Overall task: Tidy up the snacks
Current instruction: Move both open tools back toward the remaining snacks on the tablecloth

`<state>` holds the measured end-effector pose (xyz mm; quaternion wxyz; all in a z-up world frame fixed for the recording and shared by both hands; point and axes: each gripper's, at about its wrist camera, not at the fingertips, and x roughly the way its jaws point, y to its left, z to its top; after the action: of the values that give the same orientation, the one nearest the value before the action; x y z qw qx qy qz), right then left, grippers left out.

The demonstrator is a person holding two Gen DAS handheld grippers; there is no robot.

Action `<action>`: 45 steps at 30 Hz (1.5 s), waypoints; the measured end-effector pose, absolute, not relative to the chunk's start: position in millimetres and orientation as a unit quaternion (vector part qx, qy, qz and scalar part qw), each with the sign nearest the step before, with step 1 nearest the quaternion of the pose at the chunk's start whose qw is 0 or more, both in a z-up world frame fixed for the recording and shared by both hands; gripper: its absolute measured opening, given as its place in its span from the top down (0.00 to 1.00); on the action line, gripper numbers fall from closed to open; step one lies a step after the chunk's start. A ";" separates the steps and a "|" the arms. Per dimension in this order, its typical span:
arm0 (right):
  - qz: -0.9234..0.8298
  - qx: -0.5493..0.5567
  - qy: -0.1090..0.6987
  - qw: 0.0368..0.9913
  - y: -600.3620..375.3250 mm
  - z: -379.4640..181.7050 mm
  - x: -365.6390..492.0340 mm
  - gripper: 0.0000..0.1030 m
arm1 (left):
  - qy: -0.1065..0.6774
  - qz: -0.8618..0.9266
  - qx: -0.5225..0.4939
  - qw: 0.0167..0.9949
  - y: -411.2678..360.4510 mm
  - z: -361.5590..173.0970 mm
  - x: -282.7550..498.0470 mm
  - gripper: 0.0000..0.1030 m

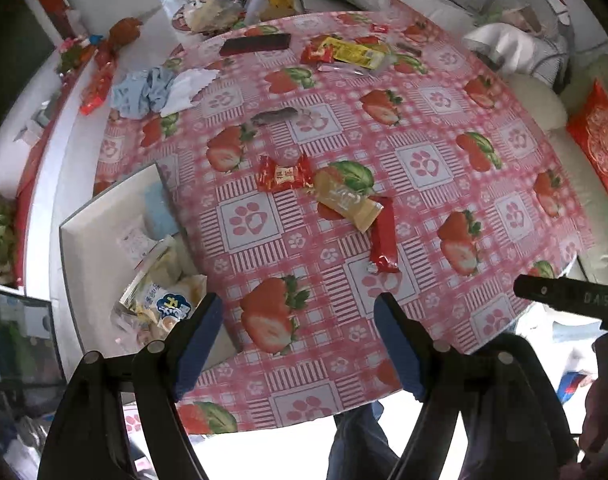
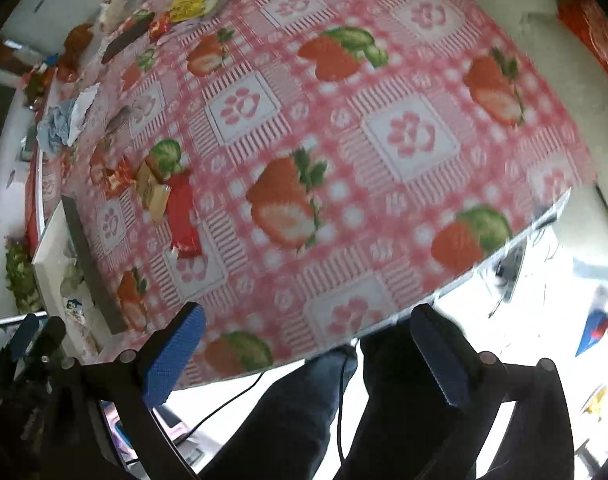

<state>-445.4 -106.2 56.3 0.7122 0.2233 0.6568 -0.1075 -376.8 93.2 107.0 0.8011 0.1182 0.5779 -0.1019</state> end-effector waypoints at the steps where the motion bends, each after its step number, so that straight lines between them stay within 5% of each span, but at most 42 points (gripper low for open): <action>1: -0.111 0.221 0.654 0.715 -106.9 58.3 -444.1 0.00 | 0.573 -0.103 0.134 0.802 91.5 105.2 -376.3 0.22; 32: -0.124 0.224 0.617 0.744 -136.0 73.1 -461.2 0.00 | 0.564 -0.128 0.108 0.809 44.8 97.3 -380.6 0.22; 45: -0.089 0.170 0.675 0.712 -184.6 56.8 -480.6 0.00 | 0.618 -0.081 0.063 0.779 0.1 73.5 -410.8 0.22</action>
<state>-480.6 -184.6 56.8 0.7124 0.1696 0.6751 -0.0893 -410.8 0.1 73.5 0.7795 0.0625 0.6180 -0.0811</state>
